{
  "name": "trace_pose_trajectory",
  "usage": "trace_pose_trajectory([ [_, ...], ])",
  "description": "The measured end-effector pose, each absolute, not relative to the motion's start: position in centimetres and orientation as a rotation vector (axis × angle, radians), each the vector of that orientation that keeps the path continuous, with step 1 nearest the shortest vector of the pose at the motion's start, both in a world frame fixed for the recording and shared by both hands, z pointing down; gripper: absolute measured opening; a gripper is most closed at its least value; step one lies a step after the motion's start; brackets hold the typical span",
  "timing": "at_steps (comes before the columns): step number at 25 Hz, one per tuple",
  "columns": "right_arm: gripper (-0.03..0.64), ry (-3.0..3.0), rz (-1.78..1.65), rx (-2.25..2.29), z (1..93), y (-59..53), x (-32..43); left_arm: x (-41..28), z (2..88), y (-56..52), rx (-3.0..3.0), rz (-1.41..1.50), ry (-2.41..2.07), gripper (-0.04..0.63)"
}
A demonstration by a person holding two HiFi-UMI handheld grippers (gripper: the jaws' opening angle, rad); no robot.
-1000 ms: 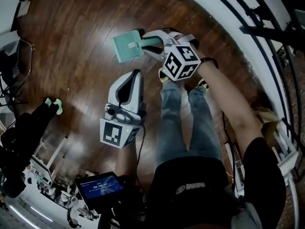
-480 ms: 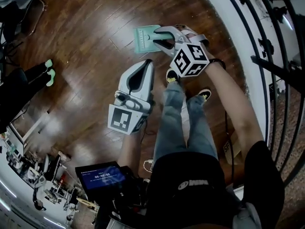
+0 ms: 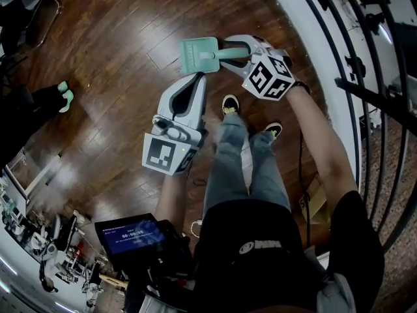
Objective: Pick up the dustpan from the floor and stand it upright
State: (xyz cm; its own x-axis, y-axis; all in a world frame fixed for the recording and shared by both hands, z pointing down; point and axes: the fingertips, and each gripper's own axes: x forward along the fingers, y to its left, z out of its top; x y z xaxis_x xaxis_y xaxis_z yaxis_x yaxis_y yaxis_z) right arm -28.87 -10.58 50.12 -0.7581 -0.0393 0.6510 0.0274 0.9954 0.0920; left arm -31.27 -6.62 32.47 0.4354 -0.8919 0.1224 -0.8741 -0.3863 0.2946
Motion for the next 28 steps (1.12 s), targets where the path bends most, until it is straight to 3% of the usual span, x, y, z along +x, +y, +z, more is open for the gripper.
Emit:
trace_pose_trajectory([
  [4, 0.279, -2.491, -0.052, 0.034, 47.9, -10.8, -28.9, -30.9, 31.4, -6.2, 2.411, -0.053, -1.504, 0.012],
  [10, 0.26, -2.702, 0.055, 0.309, 34.0, -10.0, -26.2, -29.4, 23.8, -4.1, 2.472, -0.079, -1.475, 0.012],
  [14, 0.25, -2.802, 0.12, 0.529, 29.4, -10.9, -24.3, -29.1, 23.9, -5.0, 2.52, -0.038, -1.471, 0.014],
  [16, 0.206, -2.804, 0.17, 0.627, 29.5, -11.9, -23.3, -28.5, 24.2, -6.0, 2.527, -0.051, -1.467, 0.012],
  [19, 0.024, -2.831, 0.282, 0.802, 29.1, -13.8, -20.7, -26.4, 24.2, -7.2, 2.55, -0.001, -1.467, 0.012],
  [20, 0.005, -2.853, 0.327, 0.838, 28.2, -13.9, -19.7, -25.4, 23.6, -7.4, 2.556, 0.021, -1.469, 0.012],
  [28, 0.003, -3.047, 0.51, 0.78, 18.1, -8.2, -17.0, -22.0, 15.1, -4.2, 2.52, -0.01, -1.574, 0.012],
])
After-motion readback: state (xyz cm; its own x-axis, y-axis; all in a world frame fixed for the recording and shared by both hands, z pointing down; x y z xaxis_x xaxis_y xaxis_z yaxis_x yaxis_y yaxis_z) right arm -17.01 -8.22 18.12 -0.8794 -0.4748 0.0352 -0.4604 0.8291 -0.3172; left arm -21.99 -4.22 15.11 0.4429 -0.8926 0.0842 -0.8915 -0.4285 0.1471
